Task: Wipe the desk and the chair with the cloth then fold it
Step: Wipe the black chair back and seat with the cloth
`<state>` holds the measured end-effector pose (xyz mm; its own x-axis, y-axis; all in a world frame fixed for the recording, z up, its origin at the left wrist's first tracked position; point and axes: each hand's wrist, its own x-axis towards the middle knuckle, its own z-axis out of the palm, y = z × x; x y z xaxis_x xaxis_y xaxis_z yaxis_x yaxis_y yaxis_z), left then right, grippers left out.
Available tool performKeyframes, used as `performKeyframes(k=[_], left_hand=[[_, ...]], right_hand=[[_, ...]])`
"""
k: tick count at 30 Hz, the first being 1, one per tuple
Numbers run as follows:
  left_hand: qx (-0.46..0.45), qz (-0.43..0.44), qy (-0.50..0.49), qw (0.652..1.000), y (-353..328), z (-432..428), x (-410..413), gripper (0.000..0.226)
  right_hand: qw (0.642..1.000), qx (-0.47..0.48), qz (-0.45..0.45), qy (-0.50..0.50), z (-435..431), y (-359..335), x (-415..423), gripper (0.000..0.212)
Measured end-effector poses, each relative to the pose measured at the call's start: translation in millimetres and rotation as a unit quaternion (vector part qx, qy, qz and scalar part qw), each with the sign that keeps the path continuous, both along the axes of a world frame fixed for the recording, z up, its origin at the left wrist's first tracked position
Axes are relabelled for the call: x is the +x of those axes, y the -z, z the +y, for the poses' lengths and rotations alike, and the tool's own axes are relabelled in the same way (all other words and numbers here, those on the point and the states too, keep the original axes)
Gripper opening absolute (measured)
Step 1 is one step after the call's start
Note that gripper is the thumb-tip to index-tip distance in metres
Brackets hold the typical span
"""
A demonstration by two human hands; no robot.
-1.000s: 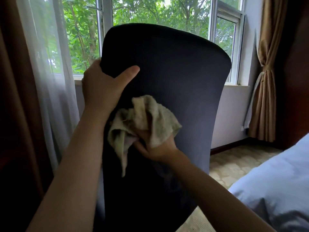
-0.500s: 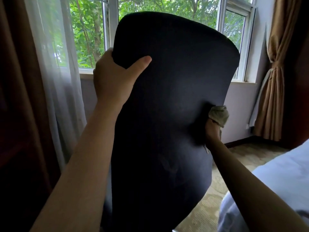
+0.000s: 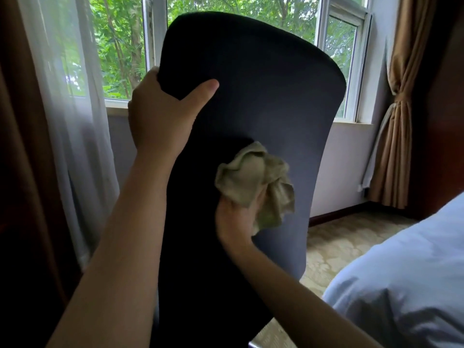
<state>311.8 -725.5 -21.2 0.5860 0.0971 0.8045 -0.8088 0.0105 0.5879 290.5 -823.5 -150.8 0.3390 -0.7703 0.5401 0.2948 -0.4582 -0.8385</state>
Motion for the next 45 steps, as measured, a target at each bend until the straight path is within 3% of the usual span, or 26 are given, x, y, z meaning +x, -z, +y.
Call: performKeyframes(k=[2, 3, 6, 9, 11, 16, 20, 23, 25, 28, 32, 35, 38, 40, 41, 43, 45], left_hand=[[0.01, -0.006, 0.004, 1.0, -0.4, 1.3, -2.2, 0.045], [0.015, -0.007, 0.007, 1.0, -0.6, 2.0, -3.0, 0.043], [0.015, -0.01, 0.019, 1.0, -0.7, 2.4, -2.7, 0.041], [-0.002, -0.01, 0.036, 0.999, 0.8, 1.2, 0.3, 0.044], [0.001, -0.011, 0.037, 0.999, 0.6, 1.3, 1.0, 0.042], [0.005, -0.012, 0.032, 0.999, 0.6, 0.4, 0.8, 0.035], [0.008, -0.009, 0.029, 1.0, 0.3, -0.5, 1.5, 0.036], [0.01, -0.009, 0.023, 1.0, -0.5, 0.1, 1.5, 0.035], [0.008, -0.009, 0.025, 1.0, -0.1, 0.3, 1.6, 0.035], [0.006, -0.01, 0.026, 1.0, 0.9, -0.1, 0.9, 0.038], [0.009, -0.008, 0.023, 1.0, 1.2, -0.5, 1.2, 0.041], [0.013, -0.009, 0.024, 1.0, 0.4, -0.5, 0.8, 0.038], [0.013, -0.01, 0.023, 1.0, 0.7, -0.5, 0.7, 0.039], [0.005, -0.011, 0.024, 1.0, 0.8, -0.2, 0.5, 0.044], [0.003, -0.011, 0.024, 1.0, 0.8, 0.1, 0.8, 0.046], [0.006, -0.01, 0.028, 1.0, 0.9, 0.9, 0.6, 0.043], [0.007, -0.01, 0.033, 0.999, 1.0, 1.8, 1.0, 0.039]], right_hand=[[0.988, -0.156, 0.012, 0.007, 18.2, 2.9, -3.1, 0.075], [0.984, -0.179, -0.001, 0.006, 19.9, 4.6, -6.7, 0.069], [0.995, -0.093, 0.021, -0.033, -2.8, 6.9, -5.8, 0.085], [0.998, -0.005, 0.039, -0.048, -25.1, 7.9, -6.3, 0.046], [0.999, 0.03, 0.011, -0.003, -50.5, 6.0, -0.5, 0.04], [0.998, 0.068, 0.003, 0.015, -137.7, -12.3, 1.9, 0.047], [0.969, 0.245, -0.008, -0.026, -203.2, -5.7, 10.3, 0.068], [0.959, 0.277, -0.019, -0.049, -203.2, 7.5, 16.1, 0.083], [0.967, 0.251, 0.007, -0.036, -160.3, -7.4, -6.3, 0.078], [0.98, 0.195, 0.018, -0.037, -132.6, -14.9, -18.1, 0.049], [0.99, 0.125, -0.008, -0.064, -115.5, -13.0, -17.1, 0.037], [0.993, 0.083, -0.004, -0.078, -99.5, -10.9, -10.4, 0.042], [0.994, -0.043, 0.045, -0.091, -71.7, 5.0, -1.6, 0.057], [0.978, -0.147, 0.127, -0.08, -49.5, 12.2, -2.2, 0.075], [0.962, -0.236, 0.125, -0.06, -40.4, 10.4, -5.8, 0.076], [0.919, -0.39, 0.05, -0.014, -37.2, 1.9, -13.2, 0.061], [0.9, -0.433, 0.025, 0.043, -47.9, -4.5, -17.1, 0.05]])
